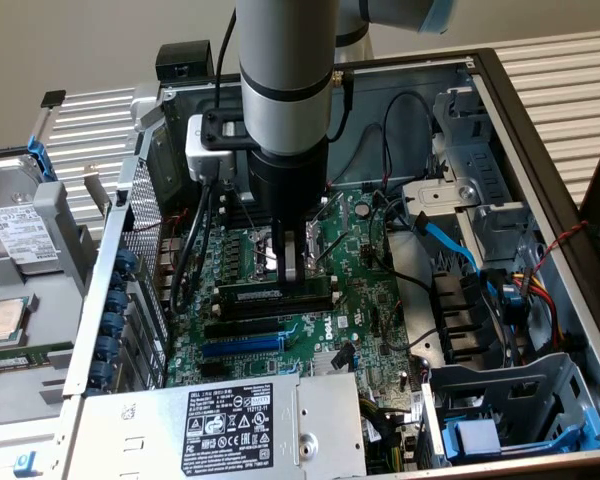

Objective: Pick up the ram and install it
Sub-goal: 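Insert the ram into the slot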

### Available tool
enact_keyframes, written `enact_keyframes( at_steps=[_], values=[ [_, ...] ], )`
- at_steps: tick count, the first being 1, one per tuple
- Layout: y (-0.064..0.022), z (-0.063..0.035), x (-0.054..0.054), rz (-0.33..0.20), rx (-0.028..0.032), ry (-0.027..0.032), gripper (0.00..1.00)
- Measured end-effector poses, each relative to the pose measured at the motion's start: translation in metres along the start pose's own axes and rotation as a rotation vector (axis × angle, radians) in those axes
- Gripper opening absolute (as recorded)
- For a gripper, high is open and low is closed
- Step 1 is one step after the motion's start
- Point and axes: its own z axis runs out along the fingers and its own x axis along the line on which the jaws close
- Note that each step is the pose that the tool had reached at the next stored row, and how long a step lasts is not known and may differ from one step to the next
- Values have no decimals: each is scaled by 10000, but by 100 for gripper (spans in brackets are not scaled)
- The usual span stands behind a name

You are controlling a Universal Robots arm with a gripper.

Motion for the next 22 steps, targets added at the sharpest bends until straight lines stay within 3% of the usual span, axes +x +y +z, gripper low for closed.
enact_keyframes(
  at_steps=[22],
  values=[
    [20, 12, 2, 2, 43, -1, 12]
  ],
)
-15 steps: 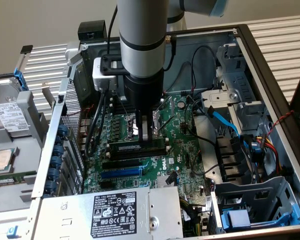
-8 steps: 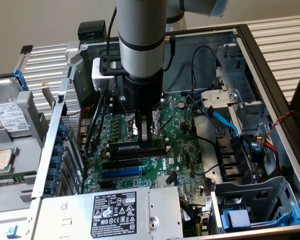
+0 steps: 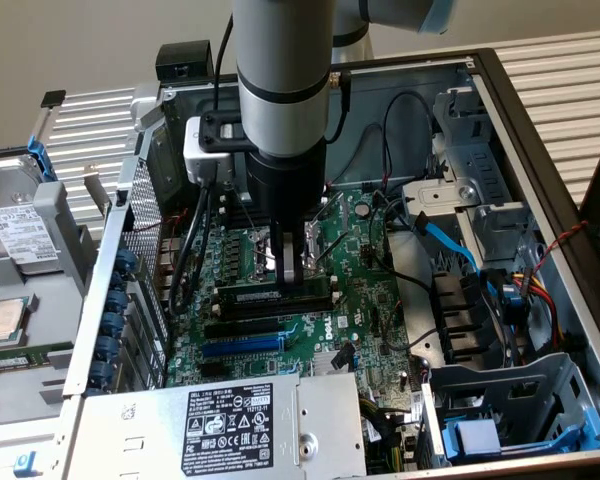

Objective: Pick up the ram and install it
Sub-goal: 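Insert the ram into the slot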

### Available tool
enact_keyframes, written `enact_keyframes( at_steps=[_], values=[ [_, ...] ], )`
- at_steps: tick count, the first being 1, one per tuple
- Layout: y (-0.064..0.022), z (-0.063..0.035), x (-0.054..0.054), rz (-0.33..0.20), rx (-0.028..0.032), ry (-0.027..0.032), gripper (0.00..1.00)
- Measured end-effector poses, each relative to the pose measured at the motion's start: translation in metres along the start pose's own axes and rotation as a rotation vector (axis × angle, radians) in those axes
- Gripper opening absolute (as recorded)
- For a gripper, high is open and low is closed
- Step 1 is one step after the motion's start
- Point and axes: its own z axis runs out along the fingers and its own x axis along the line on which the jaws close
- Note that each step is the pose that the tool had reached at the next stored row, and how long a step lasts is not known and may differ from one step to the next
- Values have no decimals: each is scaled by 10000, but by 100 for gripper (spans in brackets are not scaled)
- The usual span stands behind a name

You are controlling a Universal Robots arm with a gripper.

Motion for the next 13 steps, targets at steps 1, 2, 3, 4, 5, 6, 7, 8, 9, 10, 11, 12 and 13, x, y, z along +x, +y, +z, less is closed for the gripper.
enact_keyframes(
  at_steps=[1, 2, 3, 4, 5, 6, 7, 8, 9, 10, 11, 12, 13],
  values=[
    [0, 0, 0, 3, 0, 0, 12],
    [0, 0, 0, 10, 1, -1, 12],
    [0, 0, 0, 18, 2, -1, 12],
    [0, 0, 0, 29, 3, -2, 12],
    [0, 1, 0, 44, 4, -3, 12],
    [0, 1, 0, 68, 6, -5, 12],
    [0, 2, 0, 106, 10, -8, 12],
    [0, 2, 0, 152, 13, -10, 12],
    [0, 2, 0, 191, 15, -11, 12],
    [0, 2, 0, 218, 17, -13, 12],
    [0, 2, 0, 226, 18, -14, 12],
    [0, 2, 0, 226, 18, -14, 12],
    [0, 2, 0, 227, 18, -14, 12]
  ],
)
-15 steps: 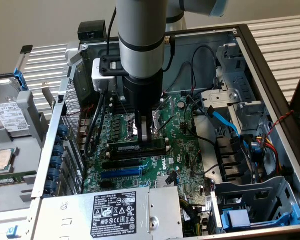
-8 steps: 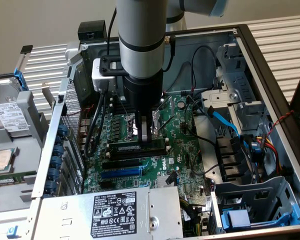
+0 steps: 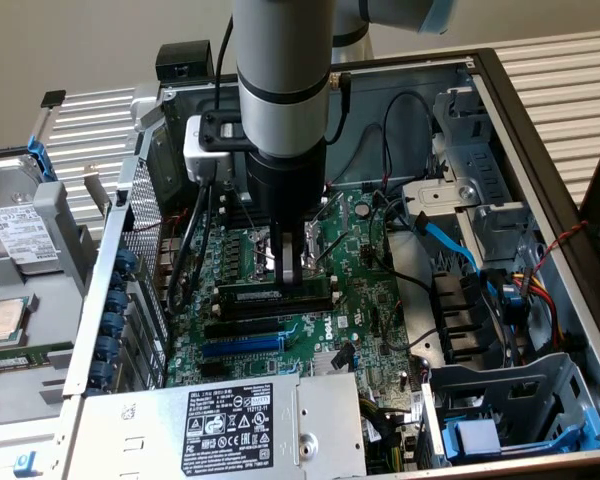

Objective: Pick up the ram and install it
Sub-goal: 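Insert the ram into the slot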

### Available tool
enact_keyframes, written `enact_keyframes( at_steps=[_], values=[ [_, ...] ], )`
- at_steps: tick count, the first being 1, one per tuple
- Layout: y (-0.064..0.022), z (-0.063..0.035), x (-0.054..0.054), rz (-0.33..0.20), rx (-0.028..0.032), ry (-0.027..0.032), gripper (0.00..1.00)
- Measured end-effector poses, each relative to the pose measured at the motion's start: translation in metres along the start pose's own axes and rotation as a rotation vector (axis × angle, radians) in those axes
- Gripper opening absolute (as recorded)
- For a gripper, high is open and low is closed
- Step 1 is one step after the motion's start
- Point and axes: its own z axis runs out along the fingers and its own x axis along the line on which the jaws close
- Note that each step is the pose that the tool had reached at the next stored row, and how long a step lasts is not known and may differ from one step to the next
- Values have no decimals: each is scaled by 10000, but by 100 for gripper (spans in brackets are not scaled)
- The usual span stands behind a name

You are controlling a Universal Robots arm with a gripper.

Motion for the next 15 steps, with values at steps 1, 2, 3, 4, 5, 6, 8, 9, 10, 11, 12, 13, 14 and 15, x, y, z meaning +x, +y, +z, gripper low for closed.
enact_keyframes(
  at_steps=[1, 2, 3, 4, 5, 6, 8, 9, 10, 11, 12, 13, 14, 15],
  values=[
    [0, 0, 0, 0, 0, 1, 12],
    [0, 0, 0, -3, 0, 0, 12],
    [0, 0, 0, -12, -1, 1, 12],
    [0, 0, 0, -22, -1, 2, 12],
    [0, 0, 0, -36, -4, 3, 12],
    [0, -1, 0, -53, -5, 4, 12],
    [0, 0, -1, -86, -6, 4, 12],
    [0, 0, -1, -99, -8, 7, 12],
    [0, 0, -1, -111, -9, 7, 12],
    [0, 0, -2, -117, -9, 7, 12],
    [0, 0, -2, -119, -9, 7, 12],
    [0, 0, -3, -122, -9, 7, 12],
    [0, 0, -4, -125, -10, 8, 12],
    [1, 0, -4, -127, -10, 8, 12]
  ],
)
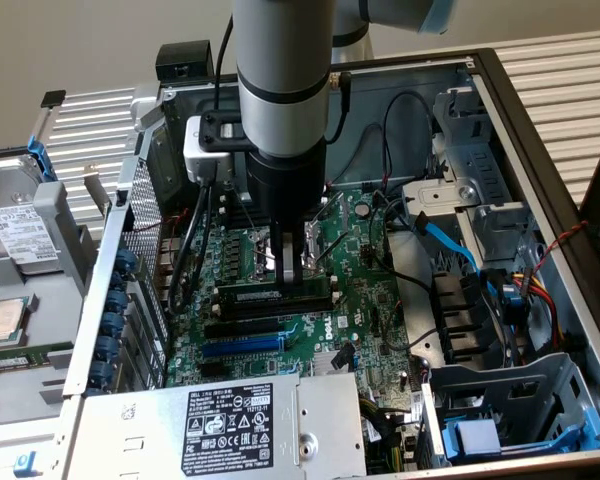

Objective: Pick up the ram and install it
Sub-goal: 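Insert the ram into the slot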

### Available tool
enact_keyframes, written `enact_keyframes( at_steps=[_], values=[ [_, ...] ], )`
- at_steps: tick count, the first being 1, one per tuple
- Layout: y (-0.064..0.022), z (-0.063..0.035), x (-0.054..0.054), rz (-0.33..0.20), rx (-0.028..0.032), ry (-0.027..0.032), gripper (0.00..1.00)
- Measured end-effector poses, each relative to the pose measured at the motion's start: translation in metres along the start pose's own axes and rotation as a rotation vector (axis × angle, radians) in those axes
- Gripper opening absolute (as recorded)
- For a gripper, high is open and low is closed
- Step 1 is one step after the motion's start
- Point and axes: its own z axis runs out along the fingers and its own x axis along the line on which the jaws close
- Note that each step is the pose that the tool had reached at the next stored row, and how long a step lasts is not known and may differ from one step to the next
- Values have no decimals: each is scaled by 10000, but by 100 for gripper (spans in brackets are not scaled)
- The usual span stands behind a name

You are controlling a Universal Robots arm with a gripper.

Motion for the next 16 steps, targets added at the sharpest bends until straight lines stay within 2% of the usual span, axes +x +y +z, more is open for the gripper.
enact_keyframes(
  at_steps=[7, 16],
  values=[
    [3, 4, 0, -9, 102, -4, 12],
    [16, 7, 1, -9, 108, -5, 12]
  ],
)
